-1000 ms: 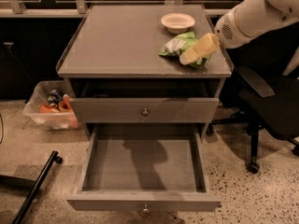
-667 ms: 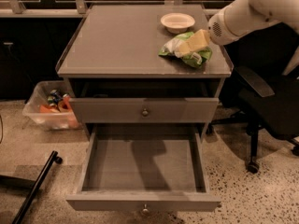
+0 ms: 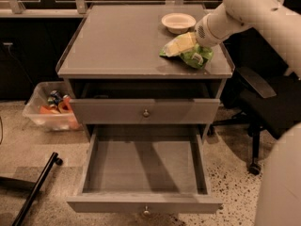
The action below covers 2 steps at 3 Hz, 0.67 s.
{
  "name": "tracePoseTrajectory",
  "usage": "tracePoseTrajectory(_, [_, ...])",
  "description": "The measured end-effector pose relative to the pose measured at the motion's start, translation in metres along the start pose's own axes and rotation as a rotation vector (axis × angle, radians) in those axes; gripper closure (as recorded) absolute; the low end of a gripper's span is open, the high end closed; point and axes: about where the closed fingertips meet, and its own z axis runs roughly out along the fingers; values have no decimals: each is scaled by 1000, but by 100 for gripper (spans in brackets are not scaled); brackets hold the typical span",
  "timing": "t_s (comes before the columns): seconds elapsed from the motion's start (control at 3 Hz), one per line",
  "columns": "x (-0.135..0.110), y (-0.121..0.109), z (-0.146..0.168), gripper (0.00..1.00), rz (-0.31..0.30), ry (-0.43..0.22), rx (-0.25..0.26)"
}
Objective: Place green rice chip bag into middle drawer
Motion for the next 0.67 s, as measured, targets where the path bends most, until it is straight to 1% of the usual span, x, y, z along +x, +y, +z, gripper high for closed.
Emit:
tracePoseTrajectory(0.33, [6,1,29,0,26,69,-21])
tracePoseTrajectory(0.67, [14,3,46,19,39,120,-33])
